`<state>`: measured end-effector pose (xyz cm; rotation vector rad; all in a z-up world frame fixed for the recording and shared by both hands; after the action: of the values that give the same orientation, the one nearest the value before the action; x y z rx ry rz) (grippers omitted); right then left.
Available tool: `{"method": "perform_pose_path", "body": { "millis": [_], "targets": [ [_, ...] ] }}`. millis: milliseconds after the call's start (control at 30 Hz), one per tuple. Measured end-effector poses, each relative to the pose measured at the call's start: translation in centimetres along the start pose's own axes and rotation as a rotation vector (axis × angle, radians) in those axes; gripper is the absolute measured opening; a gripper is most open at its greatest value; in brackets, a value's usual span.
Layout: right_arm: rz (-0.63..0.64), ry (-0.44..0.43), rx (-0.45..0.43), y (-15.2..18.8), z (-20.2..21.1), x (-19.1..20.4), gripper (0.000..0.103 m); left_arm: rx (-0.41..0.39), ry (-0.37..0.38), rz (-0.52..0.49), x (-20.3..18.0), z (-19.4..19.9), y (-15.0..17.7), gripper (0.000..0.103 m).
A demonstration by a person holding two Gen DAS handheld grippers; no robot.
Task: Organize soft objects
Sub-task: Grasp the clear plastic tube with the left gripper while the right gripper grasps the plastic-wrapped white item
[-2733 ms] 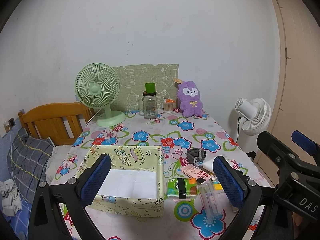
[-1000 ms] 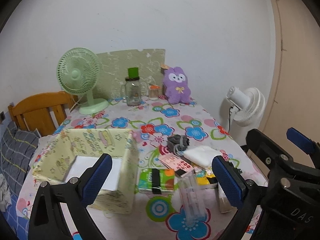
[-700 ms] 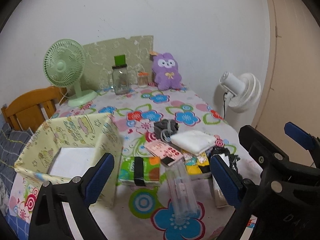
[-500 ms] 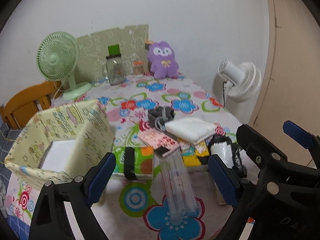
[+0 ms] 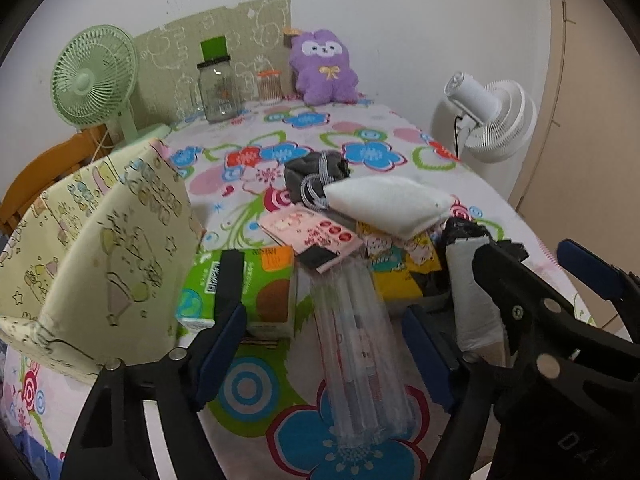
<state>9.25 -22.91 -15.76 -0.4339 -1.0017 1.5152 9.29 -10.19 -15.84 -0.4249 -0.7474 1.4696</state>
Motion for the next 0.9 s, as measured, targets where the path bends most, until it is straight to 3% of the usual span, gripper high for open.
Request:
{"method": "perform_pose_path", "body": {
  "millis": [300,533,600,700,900],
  "targets": [
    [-0.005,-0.029,0.060,0.6,-1.3,0.7,0.058,0.018,-0.015,-0.035,-0.4,-0.6,0.6,0.064],
    [-0.006,-0.027,0.097,1.0,-2.1,1.1,0.044,0.022,-0.023,-0.051,-0.4,-0.8,0.9,0.060],
    [0.004,-0.005,0.099,0.9,-2.2,1.2,0.038,0.023,-0.040,-0.045,-0.2,-0.9,0.9,0.048],
    [0.001,-0.005,0.092,0.8,-2.1,1.2,0.031,0.022,-0.025,-0.025,0.3,-0.9,0.7,0.036],
    [0.012,0.000,0.080,0.4,-1.7,1.6,0.023,0.015,0.013,-0.018,0.6,-0.4,0.5,0.020]
  ]
}}
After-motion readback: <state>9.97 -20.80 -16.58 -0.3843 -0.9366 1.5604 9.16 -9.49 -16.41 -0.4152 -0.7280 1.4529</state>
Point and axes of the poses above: each gripper's, at about its wrist camera, not at the fingertips, and z roughly against the way its jaws point, x to its left, y to its underside, the point moved 1 cm from there along -z, roughly the way its jaws point, and after that the axes turned 12 degrees about -y, right-handed, at the moved point
